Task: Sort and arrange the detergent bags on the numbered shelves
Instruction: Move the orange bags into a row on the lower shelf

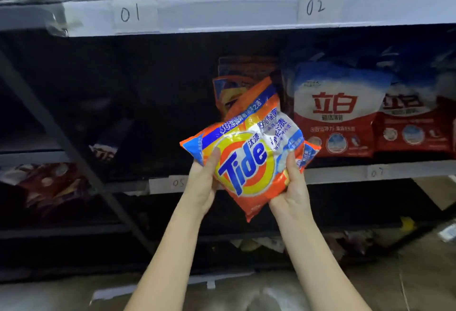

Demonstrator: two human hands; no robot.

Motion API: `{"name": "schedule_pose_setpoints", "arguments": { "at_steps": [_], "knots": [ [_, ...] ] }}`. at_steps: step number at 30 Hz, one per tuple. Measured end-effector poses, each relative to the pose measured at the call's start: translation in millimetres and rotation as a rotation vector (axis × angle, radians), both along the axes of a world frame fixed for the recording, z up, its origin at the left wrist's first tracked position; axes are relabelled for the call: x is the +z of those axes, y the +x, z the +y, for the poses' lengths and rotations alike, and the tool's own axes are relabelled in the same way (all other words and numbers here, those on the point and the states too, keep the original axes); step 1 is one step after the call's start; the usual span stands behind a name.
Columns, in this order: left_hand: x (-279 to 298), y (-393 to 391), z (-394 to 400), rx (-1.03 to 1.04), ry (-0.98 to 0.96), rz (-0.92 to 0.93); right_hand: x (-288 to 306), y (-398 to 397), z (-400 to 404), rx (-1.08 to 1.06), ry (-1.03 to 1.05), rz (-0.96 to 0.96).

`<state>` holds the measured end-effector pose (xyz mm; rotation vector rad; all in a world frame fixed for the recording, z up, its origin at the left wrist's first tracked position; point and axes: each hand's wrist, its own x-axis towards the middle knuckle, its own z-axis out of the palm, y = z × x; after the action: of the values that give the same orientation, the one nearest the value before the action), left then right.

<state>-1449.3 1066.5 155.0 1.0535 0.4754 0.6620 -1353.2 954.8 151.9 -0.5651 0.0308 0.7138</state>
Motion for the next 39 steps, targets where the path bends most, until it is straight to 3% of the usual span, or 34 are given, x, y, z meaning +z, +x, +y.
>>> {"name": "schedule_pose_setpoints", "arguments": {
  "at_steps": [7,13,18,20,30,39],
  "knots": [
    [-14,32,42,0.139,0.029,0.072,-26,49,-5,0.201,-0.177,-0.298],
    [6,64,85,0.028,0.187,0.12,-47,86,18,0.244,-0.456,-0.373],
    [23,95,115,-0.057,0.31,0.183,-39,126,51,0.362,-0.688,-0.74],
    [30,108,125,-0.07,0.338,0.191,-33,140,67,0.326,-0.689,-0.806],
    [1,176,155,0.131,0.173,0.184,-40,184,125,-0.066,-0.787,-0.639],
    [-14,197,158,0.299,0.278,0.188,-51,184,131,-0.072,-0.925,-0.673]
  ]
}}
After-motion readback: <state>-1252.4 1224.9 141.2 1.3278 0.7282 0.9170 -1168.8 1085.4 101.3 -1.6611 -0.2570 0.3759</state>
